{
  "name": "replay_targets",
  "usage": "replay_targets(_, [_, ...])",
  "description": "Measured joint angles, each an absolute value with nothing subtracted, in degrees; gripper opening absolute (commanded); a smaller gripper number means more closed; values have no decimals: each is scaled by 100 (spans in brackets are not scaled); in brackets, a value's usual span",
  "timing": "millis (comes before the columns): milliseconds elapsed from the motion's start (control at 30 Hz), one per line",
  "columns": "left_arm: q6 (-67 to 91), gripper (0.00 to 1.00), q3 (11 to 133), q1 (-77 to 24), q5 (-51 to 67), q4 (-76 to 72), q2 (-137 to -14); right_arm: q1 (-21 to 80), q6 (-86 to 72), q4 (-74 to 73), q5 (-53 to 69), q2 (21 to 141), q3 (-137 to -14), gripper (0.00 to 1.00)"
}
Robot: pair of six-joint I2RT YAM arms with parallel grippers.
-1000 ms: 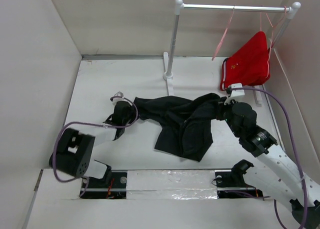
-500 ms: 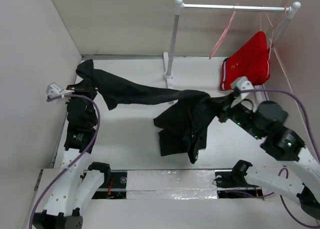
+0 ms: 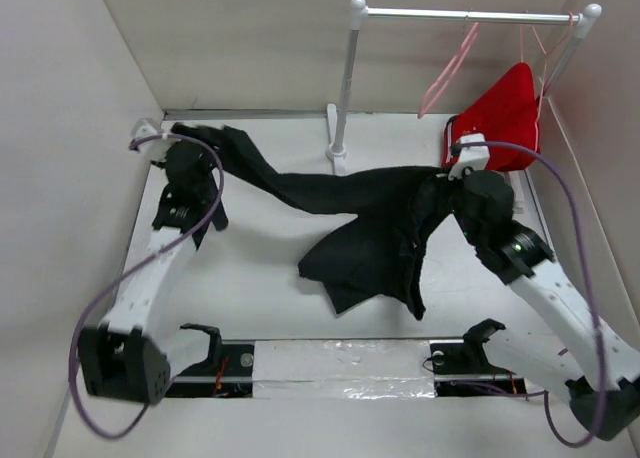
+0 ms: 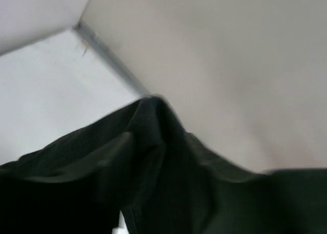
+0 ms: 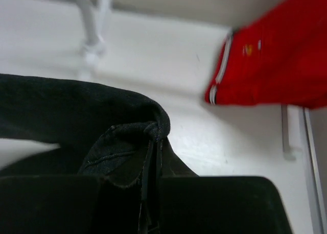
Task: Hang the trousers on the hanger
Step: Flatten out the trousers at the center of the board.
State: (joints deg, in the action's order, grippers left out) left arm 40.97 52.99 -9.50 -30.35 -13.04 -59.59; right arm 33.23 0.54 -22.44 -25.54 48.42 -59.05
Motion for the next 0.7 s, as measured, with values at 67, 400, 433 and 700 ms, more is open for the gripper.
replay_targets(67, [4062, 63, 5481, -969, -2681, -1253, -6860, 2685, -14, -2049, -2381, 5308, -5439, 0])
replay_targets(400, [3809, 36, 4270, -3494, -2357, -1013, -6611, 1385, -139, -1516, -1929, 5365, -5365, 0])
replay_targets(433, [3819, 35, 4066, -3854, -2370, -1002, -6414, 1328, -158, -1437, -1850, 5367, -5365, 0])
replay_targets(700, [4099, 70, 2838, -5369, -1776, -950, -6632, 1286, -261, -1236, -1404, 5384, -5227, 0])
